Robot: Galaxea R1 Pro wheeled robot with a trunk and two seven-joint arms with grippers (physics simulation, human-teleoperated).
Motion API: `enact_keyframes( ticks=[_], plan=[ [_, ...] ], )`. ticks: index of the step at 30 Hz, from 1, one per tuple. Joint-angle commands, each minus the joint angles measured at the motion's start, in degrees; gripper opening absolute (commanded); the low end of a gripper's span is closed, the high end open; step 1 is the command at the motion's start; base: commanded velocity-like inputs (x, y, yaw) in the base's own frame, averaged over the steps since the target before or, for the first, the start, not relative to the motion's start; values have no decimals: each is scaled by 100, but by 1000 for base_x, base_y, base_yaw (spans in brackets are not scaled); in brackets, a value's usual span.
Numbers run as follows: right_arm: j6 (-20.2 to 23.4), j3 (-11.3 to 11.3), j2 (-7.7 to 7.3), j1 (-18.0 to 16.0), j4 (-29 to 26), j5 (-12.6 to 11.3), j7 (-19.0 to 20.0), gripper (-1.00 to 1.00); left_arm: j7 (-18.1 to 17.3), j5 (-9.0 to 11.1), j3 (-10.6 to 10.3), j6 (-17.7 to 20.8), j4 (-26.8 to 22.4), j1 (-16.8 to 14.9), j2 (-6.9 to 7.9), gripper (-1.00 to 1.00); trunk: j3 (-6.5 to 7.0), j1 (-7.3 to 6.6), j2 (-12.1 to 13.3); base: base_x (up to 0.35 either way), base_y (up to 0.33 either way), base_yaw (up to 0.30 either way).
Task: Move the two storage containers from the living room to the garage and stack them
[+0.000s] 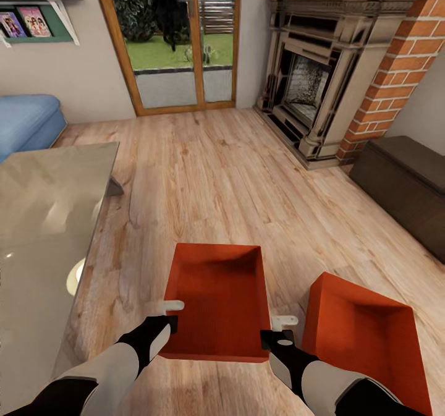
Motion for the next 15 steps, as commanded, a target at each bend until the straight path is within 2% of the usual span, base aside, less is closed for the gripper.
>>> enact_keyframes(
  ticks=[1,15],
  plan=[
    [-77,-24,4,-3,-55,33,-16,-100,71,-50,43,49,3,3,1,-100,15,-23,40,0,0,0],
    [-77,-24,14,-3,-55,50,-16,-100,71,-50,42,49,3,3,1,-100,266,-331,601,0,0,0]
  ],
)
